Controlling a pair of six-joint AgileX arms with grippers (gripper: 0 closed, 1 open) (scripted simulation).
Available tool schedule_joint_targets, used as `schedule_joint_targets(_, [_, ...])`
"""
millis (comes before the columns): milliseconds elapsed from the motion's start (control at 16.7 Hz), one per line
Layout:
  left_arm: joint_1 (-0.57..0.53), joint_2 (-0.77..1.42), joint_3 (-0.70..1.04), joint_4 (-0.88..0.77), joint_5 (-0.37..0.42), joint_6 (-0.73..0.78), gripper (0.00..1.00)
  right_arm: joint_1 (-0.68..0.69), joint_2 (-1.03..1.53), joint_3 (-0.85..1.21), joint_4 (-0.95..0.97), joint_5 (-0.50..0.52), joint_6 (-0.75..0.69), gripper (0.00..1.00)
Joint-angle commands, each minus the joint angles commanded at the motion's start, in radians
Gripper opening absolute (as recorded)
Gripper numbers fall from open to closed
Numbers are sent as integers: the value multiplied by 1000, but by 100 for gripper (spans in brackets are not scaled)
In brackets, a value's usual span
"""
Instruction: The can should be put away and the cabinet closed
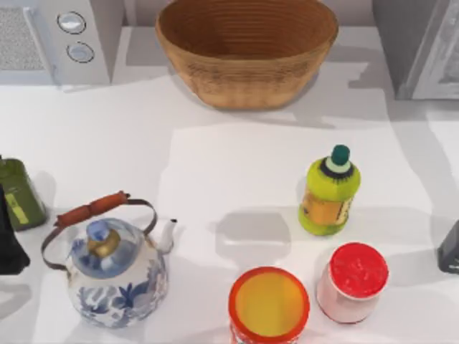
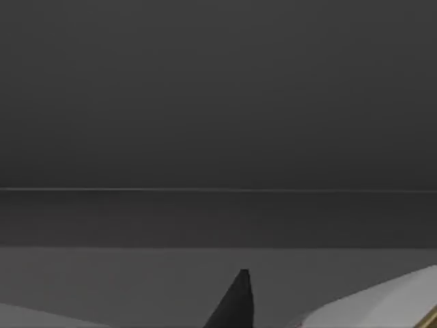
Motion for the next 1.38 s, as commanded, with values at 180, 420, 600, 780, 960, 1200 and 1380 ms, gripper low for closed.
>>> schedule_joint_targets(180, [0, 0, 0, 0, 0, 0, 100, -13, 143, 161, -51, -10, -5, 0])
schedule_joint_targets(420, [0, 0, 0, 0, 0, 0, 100, -36, 377, 503, -132, -31, -7, 0])
schedule_joint_targets(600, [0, 0, 0, 0, 0, 0, 100, -54, 532, 739, -181, -48, -5, 0])
schedule_joint_targets(780, [0, 0, 0, 0, 0, 0, 100, -69, 644, 890, -214, -62, -1, 0])
schedule_joint_targets(960, [0, 0, 0, 0, 0, 0, 100, -75, 692, 947, -229, -70, 1, 0])
schedule_joint_targets(1200, [0, 0, 0, 0, 0, 0, 100, -75, 692, 947, -229, -70, 1, 0])
schedule_joint_targets(1380, [0, 0, 0, 0, 0, 0, 100, -75, 692, 947, -229, -70, 1, 23])
